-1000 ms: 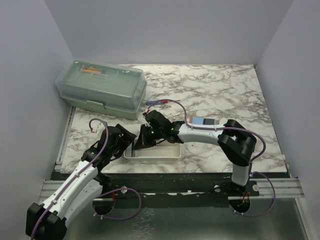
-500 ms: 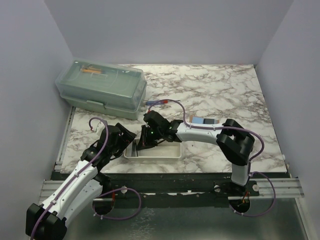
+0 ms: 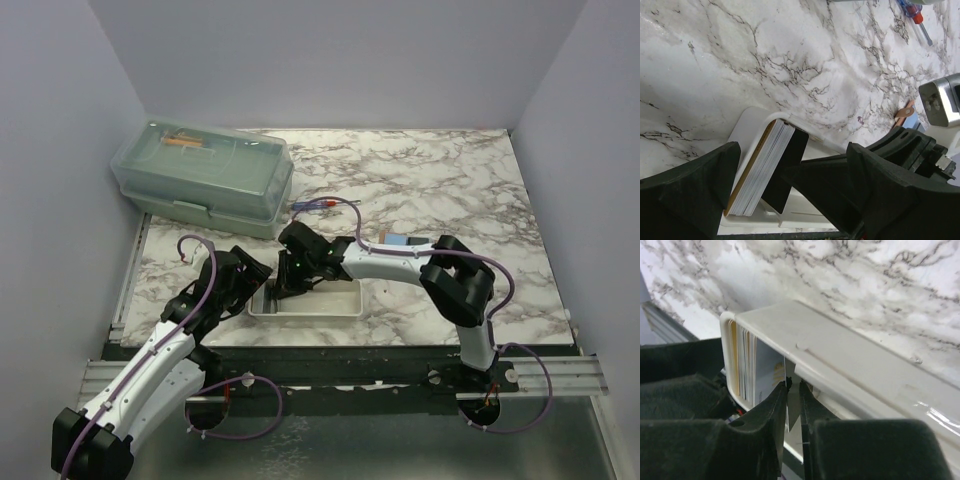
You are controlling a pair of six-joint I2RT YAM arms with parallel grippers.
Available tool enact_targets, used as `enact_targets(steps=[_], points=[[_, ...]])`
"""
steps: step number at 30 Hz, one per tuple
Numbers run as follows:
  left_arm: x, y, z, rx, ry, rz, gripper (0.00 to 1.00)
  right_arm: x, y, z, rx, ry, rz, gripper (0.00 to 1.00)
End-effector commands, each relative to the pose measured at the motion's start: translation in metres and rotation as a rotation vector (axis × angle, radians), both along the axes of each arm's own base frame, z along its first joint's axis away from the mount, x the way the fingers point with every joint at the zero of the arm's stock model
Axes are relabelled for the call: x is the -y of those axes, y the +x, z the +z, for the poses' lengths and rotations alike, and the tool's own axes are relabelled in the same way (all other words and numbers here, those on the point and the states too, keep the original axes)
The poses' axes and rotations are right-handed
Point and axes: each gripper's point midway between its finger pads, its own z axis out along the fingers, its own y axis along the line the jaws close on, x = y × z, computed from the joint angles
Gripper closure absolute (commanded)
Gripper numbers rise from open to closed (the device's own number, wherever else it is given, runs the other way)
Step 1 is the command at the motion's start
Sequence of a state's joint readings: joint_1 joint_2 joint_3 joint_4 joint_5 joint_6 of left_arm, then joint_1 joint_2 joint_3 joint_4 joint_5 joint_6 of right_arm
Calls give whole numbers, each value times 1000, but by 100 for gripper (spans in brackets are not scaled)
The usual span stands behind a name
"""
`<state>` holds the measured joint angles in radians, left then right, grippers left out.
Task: Put the credit cards into the card holder
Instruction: Pick up the credit card from the storage box, then insert the credit card into the card holder.
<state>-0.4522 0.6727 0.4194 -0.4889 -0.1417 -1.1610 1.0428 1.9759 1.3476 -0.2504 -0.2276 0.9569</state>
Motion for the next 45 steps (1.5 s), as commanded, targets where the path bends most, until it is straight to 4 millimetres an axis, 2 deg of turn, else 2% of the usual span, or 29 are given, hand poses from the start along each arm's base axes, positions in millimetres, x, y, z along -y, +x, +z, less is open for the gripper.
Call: enact_targets(steps=[1, 5, 9, 12, 16, 22, 25, 28, 30, 33, 36, 39, 42, 45], points=[[4, 2, 10, 24, -23, -11, 6, 8, 7, -15, 55, -134, -22, 80], [4, 2, 10, 25, -21, -10, 5, 8, 6, -17, 75, -163, -16, 79], [2, 5, 16, 46, -6, -9, 5, 1, 8, -10, 89, -137, -16, 92], [-1, 9, 27, 77, 18, -6, 4, -7, 13, 15, 127, -54, -18, 99], [-7, 14, 50, 126, 51, 3, 1, -8, 17, 43, 157, -7, -14, 100], [-26, 19, 96, 215, 145, 34, 1, 7, 25, 86, 204, 86, -3, 100], [-37, 21, 119, 263, 201, 51, 1, 21, 29, 112, 267, 113, 13, 100], [-45, 24, 141, 321, 251, 56, 1, 51, 38, 133, 387, 100, 5, 100], [-49, 26, 150, 343, 287, 50, 1, 77, 46, 133, 408, 90, -23, 100], [-34, 27, 162, 378, 273, -46, 1, 118, 63, 131, 402, 35, -116, 100], [8, 32, 176, 460, 194, -256, 2, 169, 84, 118, 412, -66, -225, 100], [56, 35, 182, 513, 87, -480, 10, 225, 105, 100, 409, -129, -337, 100], [95, 38, 171, 462, -12, -632, 13, 286, 124, 77, 417, -207, -483, 100], [138, 38, 155, 405, -40, -757, 13, 330, 129, 60, 404, -241, -588, 100]])
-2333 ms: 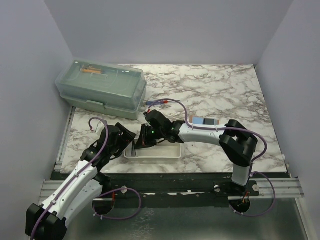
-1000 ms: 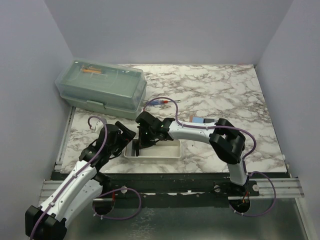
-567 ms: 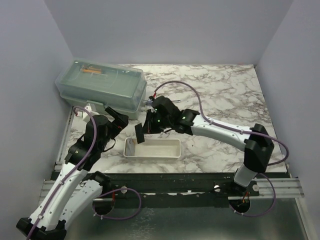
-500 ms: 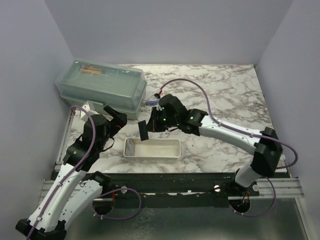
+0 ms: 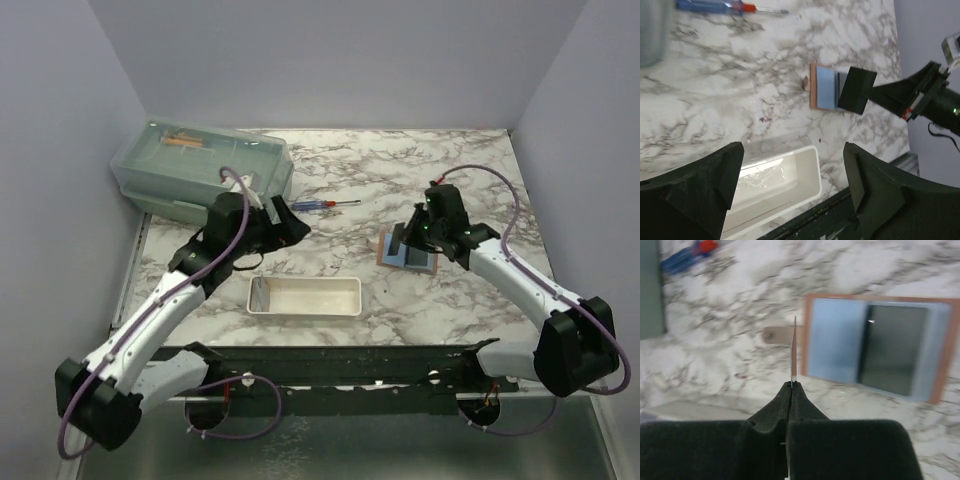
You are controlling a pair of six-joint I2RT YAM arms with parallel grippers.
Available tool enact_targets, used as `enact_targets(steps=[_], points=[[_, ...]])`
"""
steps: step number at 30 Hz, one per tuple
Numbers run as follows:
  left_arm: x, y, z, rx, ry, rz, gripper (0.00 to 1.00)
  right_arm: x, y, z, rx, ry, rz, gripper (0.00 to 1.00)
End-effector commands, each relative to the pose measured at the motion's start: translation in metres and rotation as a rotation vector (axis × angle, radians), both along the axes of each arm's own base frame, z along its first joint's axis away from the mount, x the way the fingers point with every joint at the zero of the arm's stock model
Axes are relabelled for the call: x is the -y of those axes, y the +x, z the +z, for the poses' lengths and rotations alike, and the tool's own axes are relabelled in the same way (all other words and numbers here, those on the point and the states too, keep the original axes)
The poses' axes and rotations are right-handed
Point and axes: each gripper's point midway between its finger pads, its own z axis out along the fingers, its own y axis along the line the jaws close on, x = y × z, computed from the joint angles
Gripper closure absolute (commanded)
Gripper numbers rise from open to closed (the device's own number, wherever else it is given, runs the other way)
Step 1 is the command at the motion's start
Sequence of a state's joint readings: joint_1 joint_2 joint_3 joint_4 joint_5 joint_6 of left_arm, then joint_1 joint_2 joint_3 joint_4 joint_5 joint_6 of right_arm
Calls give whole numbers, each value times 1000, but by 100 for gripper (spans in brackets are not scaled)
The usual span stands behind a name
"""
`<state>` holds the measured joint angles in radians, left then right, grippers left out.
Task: Put the credit cards into the card holder
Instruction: Insert the credit card into the card holder.
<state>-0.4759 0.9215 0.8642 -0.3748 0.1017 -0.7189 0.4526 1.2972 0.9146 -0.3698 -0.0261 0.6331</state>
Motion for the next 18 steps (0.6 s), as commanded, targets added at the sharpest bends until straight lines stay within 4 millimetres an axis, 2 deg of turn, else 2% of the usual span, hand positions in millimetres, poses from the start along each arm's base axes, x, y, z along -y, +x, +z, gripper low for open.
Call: enact_targets(steps=[1, 4, 8, 12, 16, 18], points=[[87, -16, 2, 2, -38, -345, 13, 63, 6, -18, 27, -71, -147, 100], [145, -28, -22, -43, 31, -475, 13, 87, 7, -27, 48, -82, -228, 100], [195, -21, -45, -120, 42, -558, 23, 96, 9, -34, 94, -83, -232, 100], [231, -11, -68, -182, 44, -619, 36, 96, 13, -36, 131, -57, -192, 100], [254, 0, -97, -250, 48, -645, 57, 96, 15, -42, 140, 14, -158, 100], [261, 8, -111, -264, 64, -635, 69, 92, 20, -38, 166, 55, -129, 100]])
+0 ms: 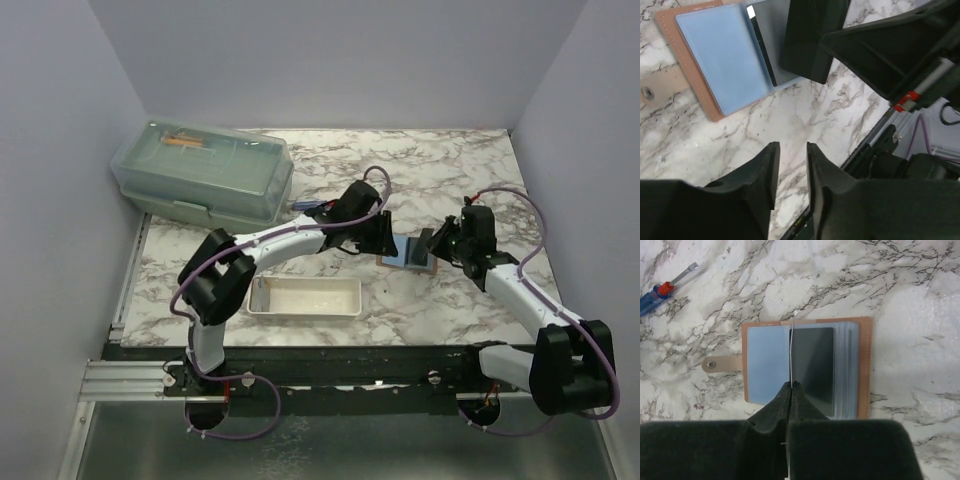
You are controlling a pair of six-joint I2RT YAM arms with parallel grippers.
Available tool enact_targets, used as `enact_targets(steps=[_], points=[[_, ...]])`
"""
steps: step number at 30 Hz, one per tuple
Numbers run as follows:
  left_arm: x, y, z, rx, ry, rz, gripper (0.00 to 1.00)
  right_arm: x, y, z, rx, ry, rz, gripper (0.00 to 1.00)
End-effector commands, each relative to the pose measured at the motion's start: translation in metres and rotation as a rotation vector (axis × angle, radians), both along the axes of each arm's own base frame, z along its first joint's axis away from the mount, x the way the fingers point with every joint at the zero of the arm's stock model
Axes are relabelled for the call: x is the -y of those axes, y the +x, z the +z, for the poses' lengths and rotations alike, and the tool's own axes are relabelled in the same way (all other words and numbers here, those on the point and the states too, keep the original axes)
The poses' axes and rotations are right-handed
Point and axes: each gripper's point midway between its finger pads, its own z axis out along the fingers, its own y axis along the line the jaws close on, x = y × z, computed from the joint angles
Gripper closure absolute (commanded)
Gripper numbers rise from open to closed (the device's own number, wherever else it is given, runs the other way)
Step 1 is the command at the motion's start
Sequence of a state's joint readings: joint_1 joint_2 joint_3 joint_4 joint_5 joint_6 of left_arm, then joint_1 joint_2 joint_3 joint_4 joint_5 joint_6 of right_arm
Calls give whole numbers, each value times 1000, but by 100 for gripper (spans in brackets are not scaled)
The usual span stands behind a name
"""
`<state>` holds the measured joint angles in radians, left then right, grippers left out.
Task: Put the credit cards into the card holder
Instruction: Insert the credit card into the card holder.
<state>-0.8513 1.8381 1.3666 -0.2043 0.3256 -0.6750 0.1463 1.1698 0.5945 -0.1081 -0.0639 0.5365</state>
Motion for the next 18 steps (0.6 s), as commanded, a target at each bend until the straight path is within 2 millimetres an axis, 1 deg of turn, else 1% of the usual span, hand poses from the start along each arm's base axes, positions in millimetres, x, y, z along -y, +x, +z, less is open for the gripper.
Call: enact_targets(steps=[1, 4, 7, 11, 14, 16, 18], points=[[22, 8, -19, -36, 0, -38, 72, -13, 13, 9, 88, 76, 102, 100], [31, 17, -36, -48, 21, -37, 78, -14, 12, 2, 67, 93, 116, 100], [31, 27, -54, -76, 53, -11, 85, -12, 11, -6, 63, 140, 121, 100], [19, 39, -79, -110, 105, 39, 89, -11, 6, -19, 23, 176, 129, 100], [11, 44, -98, -146, 146, 67, 94, -10, 2, -24, 4, 178, 127, 100], [7, 45, -109, -164, 171, 76, 100, -10, 0, -27, -7, 176, 124, 100], [3, 46, -117, -176, 197, 95, 100, -12, -2, -31, -16, 181, 137, 100]])
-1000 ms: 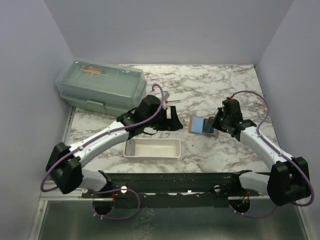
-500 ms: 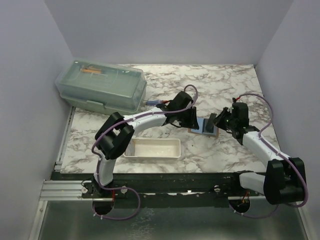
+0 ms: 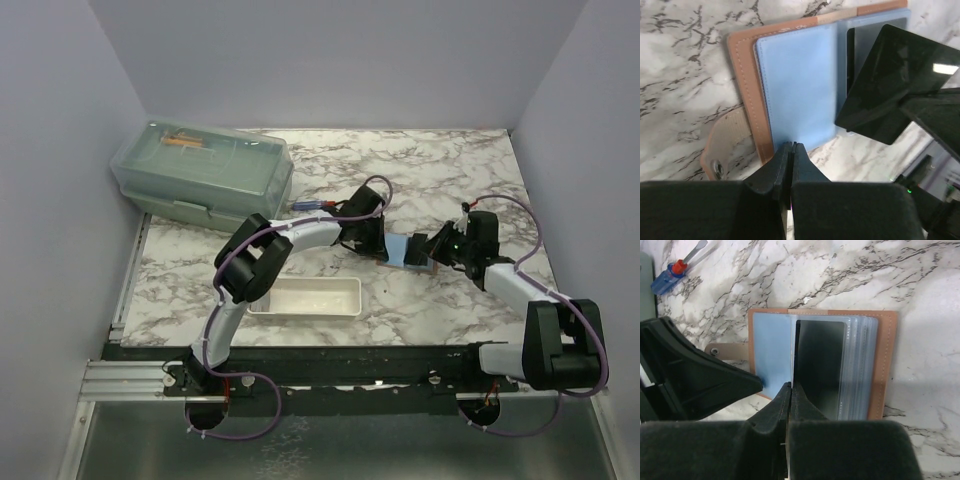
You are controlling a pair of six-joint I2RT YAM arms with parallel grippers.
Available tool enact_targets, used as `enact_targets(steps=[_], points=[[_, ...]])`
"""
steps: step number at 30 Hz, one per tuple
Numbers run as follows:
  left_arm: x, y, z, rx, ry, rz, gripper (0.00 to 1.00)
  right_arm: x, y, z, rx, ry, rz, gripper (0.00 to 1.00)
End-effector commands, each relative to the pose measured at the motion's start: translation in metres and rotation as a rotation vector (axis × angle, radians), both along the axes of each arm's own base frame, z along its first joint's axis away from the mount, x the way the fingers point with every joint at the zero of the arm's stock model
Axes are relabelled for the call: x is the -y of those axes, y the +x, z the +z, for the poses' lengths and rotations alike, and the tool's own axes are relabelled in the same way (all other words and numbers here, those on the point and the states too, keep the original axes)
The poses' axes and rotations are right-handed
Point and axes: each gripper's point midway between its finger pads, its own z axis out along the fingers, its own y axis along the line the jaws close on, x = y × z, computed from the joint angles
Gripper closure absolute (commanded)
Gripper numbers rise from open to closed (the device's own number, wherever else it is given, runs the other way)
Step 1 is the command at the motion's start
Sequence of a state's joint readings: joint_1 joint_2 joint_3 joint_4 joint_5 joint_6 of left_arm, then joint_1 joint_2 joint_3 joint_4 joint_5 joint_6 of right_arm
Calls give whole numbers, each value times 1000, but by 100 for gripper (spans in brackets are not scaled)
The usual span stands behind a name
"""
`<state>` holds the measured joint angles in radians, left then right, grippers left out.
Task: Put the credit cards into the card holder
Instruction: Insert the credit card into the card holder.
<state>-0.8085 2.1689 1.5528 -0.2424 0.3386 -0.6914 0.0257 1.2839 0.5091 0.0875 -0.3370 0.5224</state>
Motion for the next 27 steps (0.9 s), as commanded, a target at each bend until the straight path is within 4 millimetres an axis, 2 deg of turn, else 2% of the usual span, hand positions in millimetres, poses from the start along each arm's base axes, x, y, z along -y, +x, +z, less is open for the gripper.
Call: enact_targets(steps=[1, 10, 27], points=[[-13, 7, -23, -37, 83, 57, 100, -5, -4, -7, -11, 20, 39, 100], [-29, 11, -39, -69, 133, 111, 100, -15, -9, -20, -89, 72, 66, 100], [-29, 11, -33, -69, 125, 115, 100, -21, -8, -37, -197, 125, 101, 100]])
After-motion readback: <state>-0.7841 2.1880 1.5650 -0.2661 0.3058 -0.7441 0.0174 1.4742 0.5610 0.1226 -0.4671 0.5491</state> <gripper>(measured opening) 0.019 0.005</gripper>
